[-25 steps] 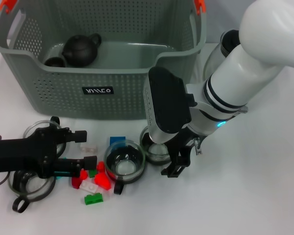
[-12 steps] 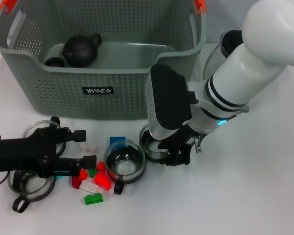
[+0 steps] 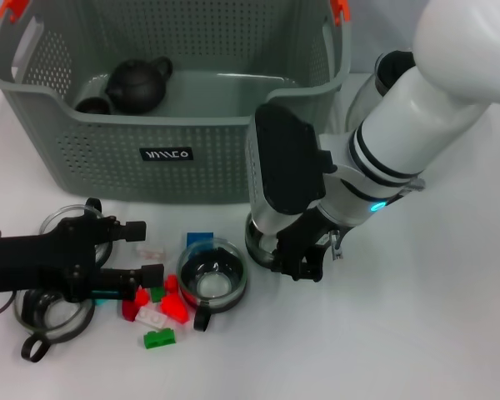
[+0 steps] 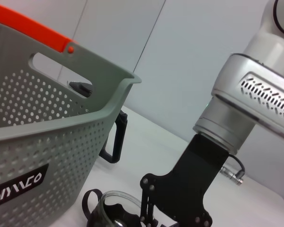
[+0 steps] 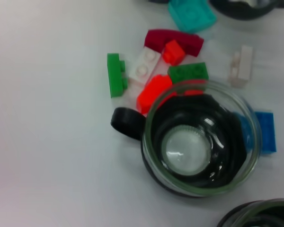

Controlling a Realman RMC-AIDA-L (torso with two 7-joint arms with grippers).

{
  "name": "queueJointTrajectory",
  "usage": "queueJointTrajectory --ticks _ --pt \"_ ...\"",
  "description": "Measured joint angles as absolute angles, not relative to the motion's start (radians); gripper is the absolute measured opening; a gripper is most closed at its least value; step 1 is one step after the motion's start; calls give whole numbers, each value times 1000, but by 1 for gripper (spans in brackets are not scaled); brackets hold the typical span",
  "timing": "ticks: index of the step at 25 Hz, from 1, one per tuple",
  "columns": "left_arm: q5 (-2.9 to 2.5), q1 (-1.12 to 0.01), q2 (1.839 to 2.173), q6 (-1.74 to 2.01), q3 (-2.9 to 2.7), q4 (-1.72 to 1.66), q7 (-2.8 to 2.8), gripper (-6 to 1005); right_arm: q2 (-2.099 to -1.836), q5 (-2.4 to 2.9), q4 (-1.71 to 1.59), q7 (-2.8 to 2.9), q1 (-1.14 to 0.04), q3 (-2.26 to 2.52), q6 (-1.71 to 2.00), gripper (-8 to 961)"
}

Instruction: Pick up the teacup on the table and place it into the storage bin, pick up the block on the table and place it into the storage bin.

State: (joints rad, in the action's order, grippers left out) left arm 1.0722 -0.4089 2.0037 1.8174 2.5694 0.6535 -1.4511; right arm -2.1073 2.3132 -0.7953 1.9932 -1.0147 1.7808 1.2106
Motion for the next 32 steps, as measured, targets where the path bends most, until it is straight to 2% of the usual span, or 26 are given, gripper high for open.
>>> queueJointTrajectory --ticks 4,11,21,27,32 --pt "1076 -408 2002 1819 2569 653 -1451 945 -2104 2315 -824 2008 -1009 1761 1237 62" --pt "1078 -408 2001 1819 2569 653 -1451 945 -2101 2318 -926 2025 -992 1687 1345 61" --pt "1080 -408 1999 1825 2571 653 -1451 945 -2098 2278 -1285 2117 -980 1447 1604 62" --pt "1080 -412 1997 1825 2571 653 -1451 945 -2098 2282 -1317 2121 -1042 1259 1576 62" --pt "1081 -418 1996 1822 2571 653 -1451 945 -2092 2294 -1232 2120 -1066 1189 1392 62"
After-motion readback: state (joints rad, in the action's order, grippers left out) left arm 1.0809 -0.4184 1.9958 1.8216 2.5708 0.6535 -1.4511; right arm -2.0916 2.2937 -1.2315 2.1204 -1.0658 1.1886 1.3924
